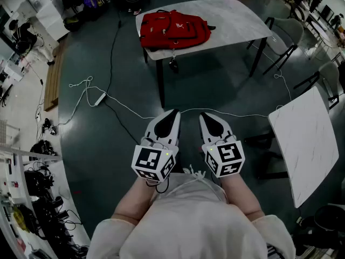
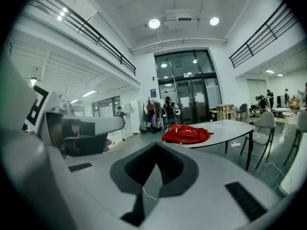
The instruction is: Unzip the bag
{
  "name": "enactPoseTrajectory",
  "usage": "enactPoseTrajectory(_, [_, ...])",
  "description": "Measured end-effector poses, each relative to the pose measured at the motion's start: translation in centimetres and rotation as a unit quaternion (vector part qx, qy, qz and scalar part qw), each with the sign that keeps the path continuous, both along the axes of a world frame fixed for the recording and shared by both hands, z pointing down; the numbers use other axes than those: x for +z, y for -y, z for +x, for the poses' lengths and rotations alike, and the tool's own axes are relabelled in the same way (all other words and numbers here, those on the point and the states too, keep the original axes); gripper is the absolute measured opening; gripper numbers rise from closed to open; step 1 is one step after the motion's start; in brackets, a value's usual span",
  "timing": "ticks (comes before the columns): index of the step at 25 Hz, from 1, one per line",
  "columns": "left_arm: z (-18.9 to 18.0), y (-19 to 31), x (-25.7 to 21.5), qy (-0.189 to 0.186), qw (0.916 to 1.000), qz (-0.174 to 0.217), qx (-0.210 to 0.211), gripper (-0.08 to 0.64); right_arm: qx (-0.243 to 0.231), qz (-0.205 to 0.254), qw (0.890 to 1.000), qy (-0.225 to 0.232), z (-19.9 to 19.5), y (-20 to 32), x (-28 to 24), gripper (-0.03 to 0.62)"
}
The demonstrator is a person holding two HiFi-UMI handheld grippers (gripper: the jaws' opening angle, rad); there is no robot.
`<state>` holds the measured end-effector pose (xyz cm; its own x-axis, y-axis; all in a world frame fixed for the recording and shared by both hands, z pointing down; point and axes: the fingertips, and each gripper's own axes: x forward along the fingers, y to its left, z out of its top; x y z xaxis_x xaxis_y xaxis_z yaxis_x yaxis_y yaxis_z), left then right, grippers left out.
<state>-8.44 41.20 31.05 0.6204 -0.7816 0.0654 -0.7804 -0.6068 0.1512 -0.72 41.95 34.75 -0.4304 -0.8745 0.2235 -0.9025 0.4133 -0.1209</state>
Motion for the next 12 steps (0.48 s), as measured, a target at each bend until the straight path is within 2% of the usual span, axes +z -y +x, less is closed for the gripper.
enactPoseTrajectory(12, [-1.7,1.1,1.3,-0.008,0.9996,-0.021,-0.016,0.023,-0.007,-0.018,1.0,-0.004,-1.5,0.7,0.8,0.026])
